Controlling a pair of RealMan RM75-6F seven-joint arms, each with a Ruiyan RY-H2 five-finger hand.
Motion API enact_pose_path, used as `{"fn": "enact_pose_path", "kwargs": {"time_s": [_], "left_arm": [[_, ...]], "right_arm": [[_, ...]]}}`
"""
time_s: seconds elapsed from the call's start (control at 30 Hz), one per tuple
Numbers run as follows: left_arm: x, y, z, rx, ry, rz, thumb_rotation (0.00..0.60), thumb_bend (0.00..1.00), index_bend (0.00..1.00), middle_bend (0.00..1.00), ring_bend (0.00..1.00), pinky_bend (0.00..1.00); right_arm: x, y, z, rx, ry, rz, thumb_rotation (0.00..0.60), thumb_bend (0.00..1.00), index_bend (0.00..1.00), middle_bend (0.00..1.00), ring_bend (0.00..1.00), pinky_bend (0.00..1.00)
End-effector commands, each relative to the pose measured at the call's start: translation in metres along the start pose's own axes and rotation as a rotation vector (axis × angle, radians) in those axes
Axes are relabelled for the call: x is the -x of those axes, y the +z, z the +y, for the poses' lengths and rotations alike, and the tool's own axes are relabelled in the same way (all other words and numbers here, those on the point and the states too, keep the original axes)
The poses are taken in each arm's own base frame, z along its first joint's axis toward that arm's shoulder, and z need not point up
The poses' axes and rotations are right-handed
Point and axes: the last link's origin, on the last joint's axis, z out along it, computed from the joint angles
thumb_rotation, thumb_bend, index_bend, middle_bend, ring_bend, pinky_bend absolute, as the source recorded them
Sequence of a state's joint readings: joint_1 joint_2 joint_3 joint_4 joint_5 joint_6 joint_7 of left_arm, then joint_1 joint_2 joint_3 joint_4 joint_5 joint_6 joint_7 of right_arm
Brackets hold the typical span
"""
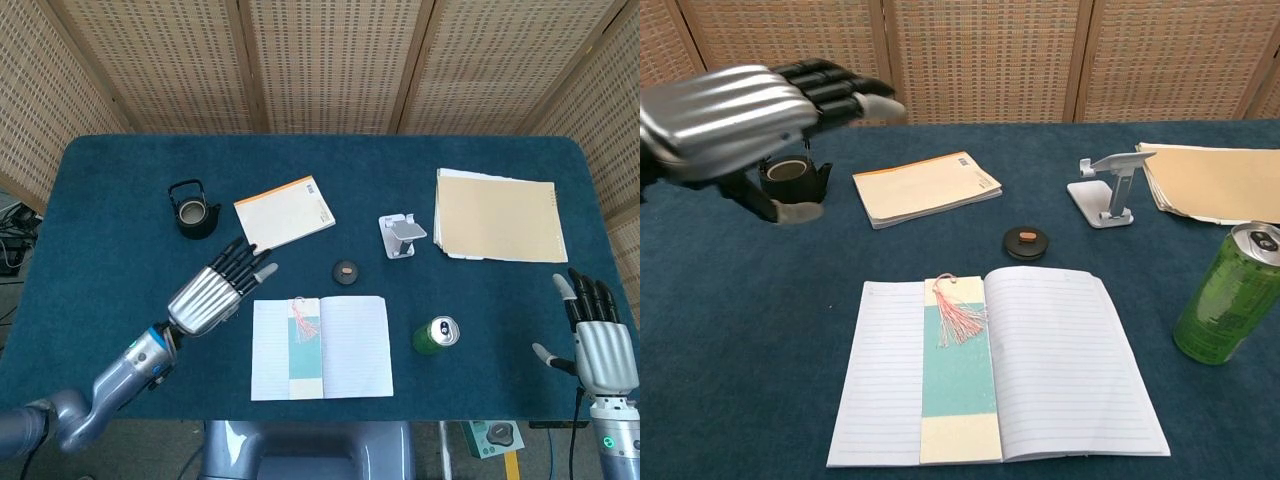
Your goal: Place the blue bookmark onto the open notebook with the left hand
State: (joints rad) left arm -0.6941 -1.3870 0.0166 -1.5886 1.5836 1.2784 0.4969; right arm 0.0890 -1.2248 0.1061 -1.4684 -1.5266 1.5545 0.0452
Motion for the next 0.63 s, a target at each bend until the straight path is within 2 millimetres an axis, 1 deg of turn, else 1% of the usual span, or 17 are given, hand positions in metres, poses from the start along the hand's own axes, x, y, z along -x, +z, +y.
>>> {"fn": "enact_pose_path", "kwargs": {"time_s": [0.03, 0.07, 0.13, 0.2, 0.3, 0.47, 0.53, 0.63], "left_arm": [[-0.005, -0.036, -0.014, -0.203, -0.090, 0.008, 0.600, 0.11, 0.00, 0.00, 0.00, 0.00], [-0.005, -0.044, -0.016, -0.239, -0.110, 0.003, 0.600, 0.11, 0.00, 0.00, 0.00, 0.00], [-0.002, -0.070, -0.024, -0.349, -0.170, -0.021, 0.600, 0.10, 0.00, 0.00, 0.00, 0.00], [-0.001, -0.089, -0.028, -0.410, -0.199, -0.037, 0.600, 0.08, 0.00, 0.00, 0.00, 0.00], [0.003, -0.117, -0.033, -0.489, -0.223, -0.074, 0.600, 0.03, 0.00, 0.00, 0.00, 0.00], [0.004, -0.141, -0.034, -0.537, -0.221, -0.091, 0.600, 0.02, 0.00, 0.00, 0.00, 0.00], [0.004, -0.155, -0.035, -0.559, -0.204, -0.095, 0.600, 0.02, 0.00, 0.00, 0.00, 0.00], [-0.001, -0.162, -0.037, -0.576, -0.209, -0.074, 0.600, 0.02, 0.00, 0.00, 0.00, 0.00]], "right_arm": [[-0.001, -0.002, -0.004, -0.016, 0.002, 0.002, 0.600, 0.07, 0.00, 0.00, 0.00, 0.00], [-0.001, -0.003, -0.005, -0.022, 0.001, 0.002, 0.600, 0.07, 0.00, 0.00, 0.00, 0.00], [-0.002, -0.005, -0.009, -0.040, 0.002, 0.000, 0.600, 0.07, 0.00, 0.00, 0.00, 0.00], [-0.002, -0.006, -0.011, -0.050, 0.001, -0.006, 0.600, 0.07, 0.00, 0.00, 0.00, 0.00], [-0.003, -0.009, -0.015, -0.062, 0.002, -0.026, 0.600, 0.07, 0.00, 0.00, 0.00, 0.00], [-0.005, -0.010, -0.020, -0.080, 0.002, -0.031, 0.600, 0.07, 0.00, 0.00, 0.00, 0.00], [-0.005, -0.011, -0.025, -0.099, 0.007, -0.036, 0.600, 0.07, 0.00, 0.00, 0.00, 0.00], [-0.005, -0.013, -0.029, -0.115, 0.006, -0.040, 0.600, 0.07, 0.00, 0.00, 0.00, 0.00]]}}
